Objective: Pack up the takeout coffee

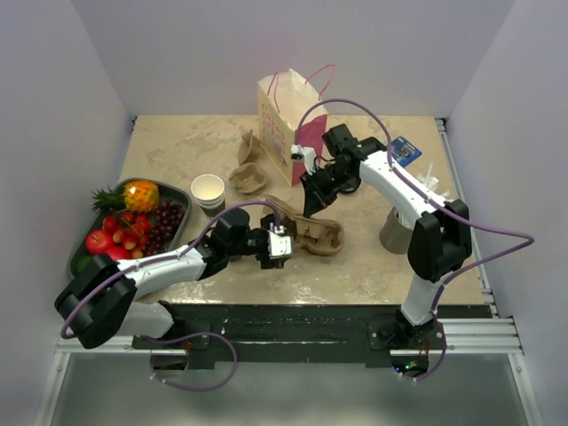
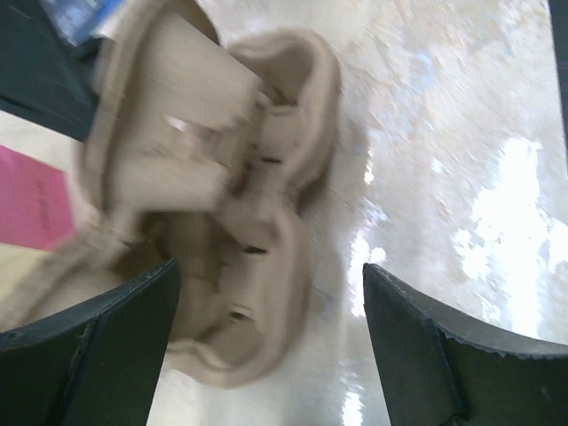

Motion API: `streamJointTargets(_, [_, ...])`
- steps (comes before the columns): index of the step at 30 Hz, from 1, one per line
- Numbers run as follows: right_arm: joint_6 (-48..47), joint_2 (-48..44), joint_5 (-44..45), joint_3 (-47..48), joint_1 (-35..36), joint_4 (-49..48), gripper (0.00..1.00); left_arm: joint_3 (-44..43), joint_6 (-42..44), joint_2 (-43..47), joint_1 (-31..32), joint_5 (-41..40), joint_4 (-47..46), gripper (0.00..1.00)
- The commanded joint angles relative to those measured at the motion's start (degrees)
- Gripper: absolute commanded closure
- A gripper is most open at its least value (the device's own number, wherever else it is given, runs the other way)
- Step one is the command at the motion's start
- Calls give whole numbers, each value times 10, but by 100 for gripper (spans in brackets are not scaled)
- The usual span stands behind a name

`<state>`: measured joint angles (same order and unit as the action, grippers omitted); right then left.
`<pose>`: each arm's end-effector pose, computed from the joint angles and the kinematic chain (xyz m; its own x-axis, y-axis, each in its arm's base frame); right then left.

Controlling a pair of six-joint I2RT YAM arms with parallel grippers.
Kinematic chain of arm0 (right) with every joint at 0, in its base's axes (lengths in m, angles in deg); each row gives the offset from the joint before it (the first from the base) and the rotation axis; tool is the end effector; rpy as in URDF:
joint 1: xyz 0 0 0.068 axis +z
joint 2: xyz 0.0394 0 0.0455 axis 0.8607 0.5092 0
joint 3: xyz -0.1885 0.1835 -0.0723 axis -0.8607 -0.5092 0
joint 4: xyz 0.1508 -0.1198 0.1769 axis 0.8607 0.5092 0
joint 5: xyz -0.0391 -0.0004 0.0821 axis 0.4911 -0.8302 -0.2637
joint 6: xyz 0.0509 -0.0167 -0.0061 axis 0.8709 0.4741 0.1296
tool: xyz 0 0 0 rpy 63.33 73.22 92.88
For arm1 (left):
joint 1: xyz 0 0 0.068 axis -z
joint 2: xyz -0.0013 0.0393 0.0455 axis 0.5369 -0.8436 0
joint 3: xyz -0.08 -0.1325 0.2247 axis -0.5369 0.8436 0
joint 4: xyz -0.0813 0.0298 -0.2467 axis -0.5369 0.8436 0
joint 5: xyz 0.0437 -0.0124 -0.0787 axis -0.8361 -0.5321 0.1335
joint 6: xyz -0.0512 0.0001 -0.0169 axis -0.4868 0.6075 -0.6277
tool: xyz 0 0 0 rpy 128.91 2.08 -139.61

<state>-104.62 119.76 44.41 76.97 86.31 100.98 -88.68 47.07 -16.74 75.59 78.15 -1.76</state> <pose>0.3218 0.1880 0.2821 -0.6617 -0.5646 -0.4933 -0.7493 0.4749 0.4616 0.1834 -0.1943 0.1992 0.2736 0.4328 -0.8590 0.9211 0.1392 0.3636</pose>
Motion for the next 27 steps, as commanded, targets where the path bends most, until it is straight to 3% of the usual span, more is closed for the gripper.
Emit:
streamJointTargets(1, [12,-18,67,16,-10,-53,100,13,-4,10,-3,19,28,13])
streamJointTargets(6, [13,-22,55,14,-11,-53,100,6,-24,12,-3,24,14,14])
streamJointTargets(14, [15,-34,27,-10,-10,-53,100,-55,-119,18,-3,20,-85,8])
streamJointTargets(27, [25,-43,11,-14,-5,-58,100,-83,-117,-25,7,25,-111,5])
